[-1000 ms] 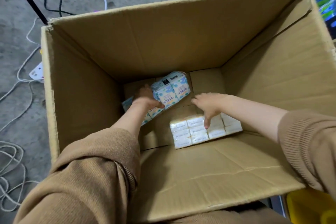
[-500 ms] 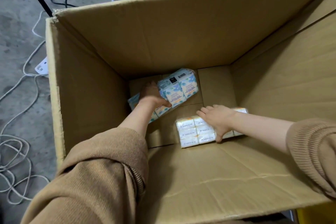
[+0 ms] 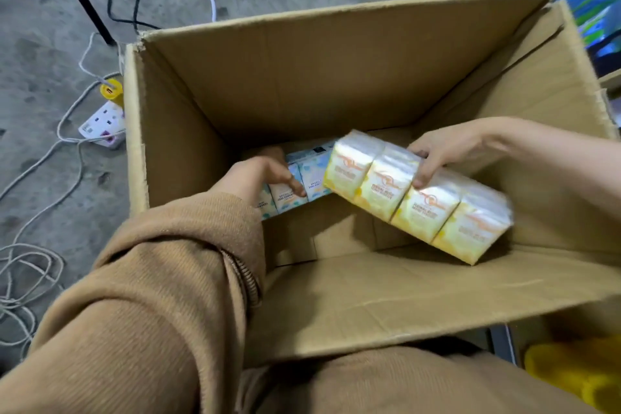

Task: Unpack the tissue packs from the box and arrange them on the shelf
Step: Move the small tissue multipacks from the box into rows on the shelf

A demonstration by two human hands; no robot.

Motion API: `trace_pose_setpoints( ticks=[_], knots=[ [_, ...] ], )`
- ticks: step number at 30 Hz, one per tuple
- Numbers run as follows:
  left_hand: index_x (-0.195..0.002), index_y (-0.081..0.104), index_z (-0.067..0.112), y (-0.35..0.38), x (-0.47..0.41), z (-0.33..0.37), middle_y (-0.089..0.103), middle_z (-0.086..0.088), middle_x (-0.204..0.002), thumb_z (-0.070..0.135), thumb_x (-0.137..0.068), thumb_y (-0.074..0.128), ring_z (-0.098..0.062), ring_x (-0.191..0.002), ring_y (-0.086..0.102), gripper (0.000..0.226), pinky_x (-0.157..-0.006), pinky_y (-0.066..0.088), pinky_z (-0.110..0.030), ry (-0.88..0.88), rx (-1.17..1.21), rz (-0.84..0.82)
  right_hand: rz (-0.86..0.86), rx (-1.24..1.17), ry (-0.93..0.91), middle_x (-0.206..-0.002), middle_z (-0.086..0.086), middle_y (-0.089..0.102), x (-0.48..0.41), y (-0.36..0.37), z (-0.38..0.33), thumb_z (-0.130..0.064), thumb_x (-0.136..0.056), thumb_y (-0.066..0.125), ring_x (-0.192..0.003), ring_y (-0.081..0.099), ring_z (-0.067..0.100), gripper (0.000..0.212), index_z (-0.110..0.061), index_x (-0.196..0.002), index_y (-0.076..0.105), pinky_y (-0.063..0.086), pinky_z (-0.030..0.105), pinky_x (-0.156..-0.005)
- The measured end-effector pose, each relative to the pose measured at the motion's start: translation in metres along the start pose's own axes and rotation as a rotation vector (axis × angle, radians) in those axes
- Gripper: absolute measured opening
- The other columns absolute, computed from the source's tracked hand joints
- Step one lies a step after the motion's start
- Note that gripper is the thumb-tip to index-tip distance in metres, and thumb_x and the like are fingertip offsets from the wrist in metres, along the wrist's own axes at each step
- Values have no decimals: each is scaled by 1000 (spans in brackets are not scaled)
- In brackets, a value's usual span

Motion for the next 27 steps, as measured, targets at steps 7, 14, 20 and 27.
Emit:
trace_pose_setpoints(
  ticks=[7, 14, 20, 27],
  knots=[
    [-114, 60, 8, -33, 61, 23, 69, -9, -113, 29, -61, 85, -27, -101, 67, 62, -90, 55, -39, 96, -85, -50, 59, -162, -112, -96, 1, 76, 79, -11, -16, -49, -14, 90, -80, 72, 8, 110, 0, -108, 61, 57, 16, -67],
    [-99, 56, 18, -60, 138, 51, 65, -1, -97, 32, -62, 84, -22, -86, 63, 49, -81, 56, -34, 229, -168, 71, 251, -173, -133, -103, 3, 72, 170, 6, -11, -50, -13, 89, -85, 72, 8, 115, 0, -112, 59, 57, 16, -75],
    [-103, 57, 17, -72, 211, 78, 65, -2, -92, 24, -65, 83, -23, -82, 65, 46, -68, 54, -32, 328, -210, 111, 372, -217, -174, -91, -3, 77, 258, 38, 2, -49, -16, 90, -85, 73, 9, 97, -8, -100, 63, 58, 17, -71],
    [-100, 60, 20, -82, 285, 123, 69, 1, -81, 18, -66, 82, -16, -66, 68, 41, -49, 57, -27, 437, -283, 136, 621, -268, -156, -96, 4, 72, 356, 86, 35, -54, -14, 88, -87, 68, 12, 96, -4, -91, 62, 55, 14, -73]
  ],
)
Point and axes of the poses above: each hand's wrist, its own x-axis away from the middle knuckle, its own y-axis out of the palm, z = x × y, the point moved 2 cm from there along -x, towards the middle knuckle
